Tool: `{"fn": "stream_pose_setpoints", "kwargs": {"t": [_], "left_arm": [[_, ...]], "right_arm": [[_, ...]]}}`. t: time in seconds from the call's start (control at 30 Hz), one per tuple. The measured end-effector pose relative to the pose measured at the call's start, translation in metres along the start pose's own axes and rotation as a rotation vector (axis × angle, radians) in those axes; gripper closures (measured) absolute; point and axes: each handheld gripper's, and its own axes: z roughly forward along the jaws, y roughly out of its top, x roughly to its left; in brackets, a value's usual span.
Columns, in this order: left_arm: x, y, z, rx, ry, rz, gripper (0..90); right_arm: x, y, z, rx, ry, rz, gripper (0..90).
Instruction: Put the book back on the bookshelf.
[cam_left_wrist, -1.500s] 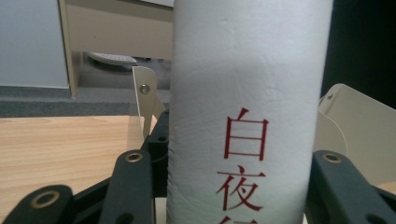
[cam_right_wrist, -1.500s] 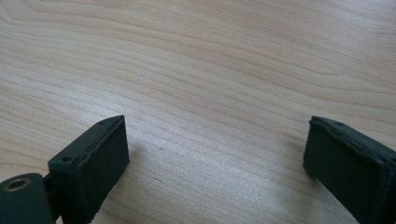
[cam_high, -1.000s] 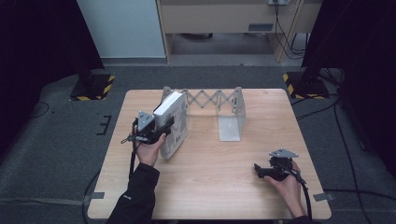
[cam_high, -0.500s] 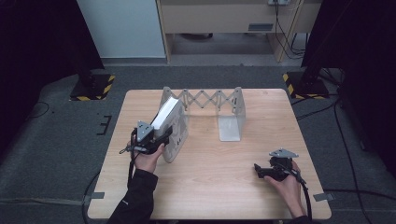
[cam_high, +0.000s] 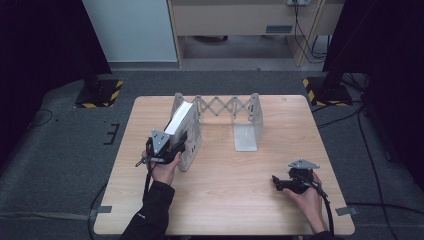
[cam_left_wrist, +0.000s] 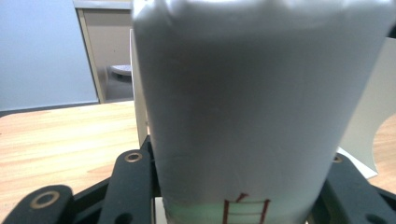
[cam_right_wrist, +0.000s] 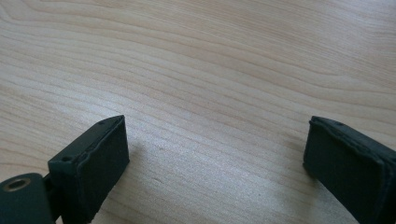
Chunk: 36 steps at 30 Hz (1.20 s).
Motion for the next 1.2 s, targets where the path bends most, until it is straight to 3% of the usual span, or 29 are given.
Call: {"fn": "stream_pose_setpoints", "kwargs": {"t": [0.23, 0.43, 0.53, 0.6, 0.7, 0.77, 0.8, 0.97, 1.0, 1.17, 1.2], "left_arm": [[0.001, -0.001, 0.01, -0.026, -0.009, 0.007, 51.6], [0.005, -0.004, 0.013, -0.049, -0.04, -0.023, 50.2], [0.007, -0.008, 0.011, -0.039, -0.071, -0.056, 47.2], [0.007, -0.009, 0.011, -0.005, -0.079, -0.055, 45.3], [0.006, -0.015, 0.009, -0.025, -0.087, -0.053, 43.3], [0.007, -0.02, 0.007, -0.003, -0.094, -0.054, 41.5], [0.008, -0.022, 0.006, 0.031, -0.096, -0.051, 41.0], [0.012, -0.038, 0.004, 0.083, -0.095, -0.032, 41.0], [0.012, -0.041, 0.004, 0.074, -0.102, -0.039, 41.0], [0.01, -0.054, 0.012, 0.126, -0.103, -0.031, 45.4], [0.009, -0.057, 0.014, 0.138, -0.097, -0.015, 45.4]], "right_arm": [[0.0, 0.0, 0.0, 0.0, 0.0, 0.0, 7.0], [0.0, 0.0, 0.0, 0.0, 0.0, 0.0, 7.0], [0.0, 0.0, 0.0, 0.0, 0.0, 0.0, 7.0], [0.0, 0.0, 0.0, 0.0, 0.0, 0.0, 7.0], [0.0, 0.0, 0.0, 0.0, 0.0, 0.0, 7.0], [0.0, 0.0, 0.0, 0.0, 0.0, 0.0, 7.0], [0.0, 0.0, 0.0, 0.0, 0.0, 0.0, 7.0], [0.0, 0.0, 0.0, 0.0, 0.0, 0.0, 7.0], [0.0, 0.0, 0.0, 0.0, 0.0, 0.0, 7.0], [0.0, 0.0, 0.0, 0.0, 0.0, 0.0, 7.0], [0.0, 0.0, 0.0, 0.0, 0.0, 0.0, 7.0]]}}
